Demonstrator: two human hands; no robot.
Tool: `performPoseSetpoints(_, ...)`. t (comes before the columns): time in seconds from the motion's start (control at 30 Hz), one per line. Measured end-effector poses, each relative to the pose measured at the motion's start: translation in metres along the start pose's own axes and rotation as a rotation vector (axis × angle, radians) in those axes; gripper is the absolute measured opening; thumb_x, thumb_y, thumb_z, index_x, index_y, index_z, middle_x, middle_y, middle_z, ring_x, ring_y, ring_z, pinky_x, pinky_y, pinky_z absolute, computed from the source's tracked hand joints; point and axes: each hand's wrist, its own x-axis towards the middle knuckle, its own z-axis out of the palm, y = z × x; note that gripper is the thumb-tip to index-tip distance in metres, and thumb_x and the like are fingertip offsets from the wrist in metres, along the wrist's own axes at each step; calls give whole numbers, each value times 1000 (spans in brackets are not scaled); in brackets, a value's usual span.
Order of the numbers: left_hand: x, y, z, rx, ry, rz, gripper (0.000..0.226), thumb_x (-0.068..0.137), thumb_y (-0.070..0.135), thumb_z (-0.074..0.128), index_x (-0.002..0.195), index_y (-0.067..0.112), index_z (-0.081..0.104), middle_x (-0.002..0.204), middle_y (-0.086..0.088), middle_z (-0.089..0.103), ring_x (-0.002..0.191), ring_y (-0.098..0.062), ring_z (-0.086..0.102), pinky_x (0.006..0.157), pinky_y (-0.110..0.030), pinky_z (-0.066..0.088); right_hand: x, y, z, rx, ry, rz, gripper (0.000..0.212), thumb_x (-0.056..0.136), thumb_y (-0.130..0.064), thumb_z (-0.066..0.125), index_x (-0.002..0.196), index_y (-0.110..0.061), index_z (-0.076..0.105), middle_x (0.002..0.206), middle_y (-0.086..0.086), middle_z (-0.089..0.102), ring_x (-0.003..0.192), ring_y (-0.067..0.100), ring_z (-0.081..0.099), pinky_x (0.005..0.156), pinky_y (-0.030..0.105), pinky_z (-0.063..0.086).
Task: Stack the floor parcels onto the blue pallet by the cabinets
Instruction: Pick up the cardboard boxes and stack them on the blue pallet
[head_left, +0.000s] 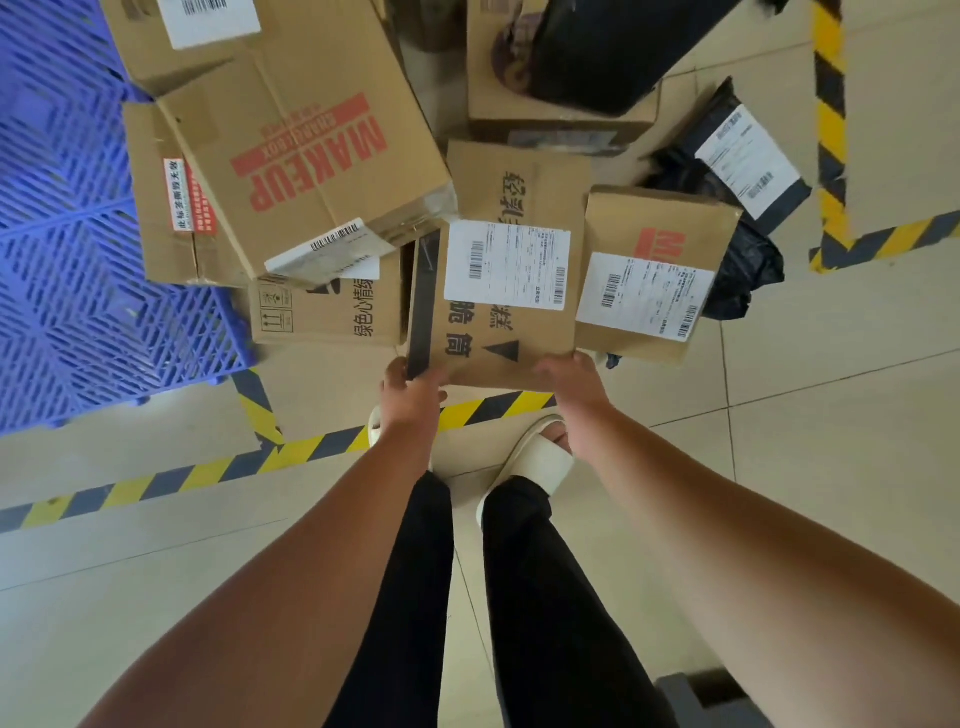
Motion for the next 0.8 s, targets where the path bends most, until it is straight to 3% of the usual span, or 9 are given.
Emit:
performPoseSetpoints(0.1,-31,-4,-11,193,50,44,62,65,36,56,126,26,57,117,-6,63,99,-28,65,84,-44,57,-36,6,-11,80,43,38,59,77,-32,63,134,-28,50,120,2,52,111,28,54,91,43,47)
performPoseSetpoints(0.17,-56,0,-21,278,57,69,57,71,32,57,127,20,59,117,-9,63,100,-30,64,80,-42,59,-60,5,-18,98,46,41,63,72,-35,64,134,-31,51,125,5,51,112,31,55,95,49,49)
performPoseSetpoints(0.27,-89,6,-36,326,33,107,40,84,22,58,123,17,63,115,-10,63,82,-21,64,48,-19,45,-88,-3,-29,103,62,-15,50,76,-32,63,125,-24,59,125,7,55,106,27,56,79,40,48)
performPoseSetpoints(0.37,-115,14,-50,254,33,115,22,83,12,58,101,17,68,97,-10,69,79,-24,61,52,-24,41,-114,-14,-38,102,33,-69,15,89,-28,58,100,-21,66,119,6,60,107,26,55,87,41,49)
performPoseSetpoints(0.5,-151,24,-69,132,8,67,25,81,3,58,101,14,69,86,-6,70,73,-21,60,59,-27,45,-136,-13,-48,84,-6,-38,45,68,-40,65,107,-17,65,118,11,61,98,26,65,79,39,54)
performPoseSetpoints(0.57,-176,32,-79,68,-9,46,26,83,1,58,105,13,65,79,-3,66,68,-16,57,59,-27,44,-165,-17,-56,72,-22,-44,31,76,-35,67,100,-16,64,107,8,65,91,21,66,73,35,54)
performPoseSetpoints(0.63,-202,38,-88,26,-22,18,29,86,1,57,112,14,59,77,-2,62,67,-16,55,59,-28,40,-196,-20,-66,14,-10,-76,12,88,-28,64,87,-16,64,100,8,68,91,24,66,81,39,56)
performPoseSetpoints(0.7,-238,49,-100,12,-58,12,32,87,3,57,117,15,54,79,-2,62,70,-16,56,60,-29,39,-229,-23,-79,23,25,-109,15,92,-25,61,92,-11,65,102,8,69,94,27,66,82,38,54)
performPoseSetpoints(0.8,-297,68,-120,16,-120,58,36,87,5,58,121,15,52,81,0,64,74,-13,57,62,-29,39,-290,-31,-103,78,32,-210,12,90,-20,62,99,-13,63,95,-1,62,83,15,58,66,23,46)
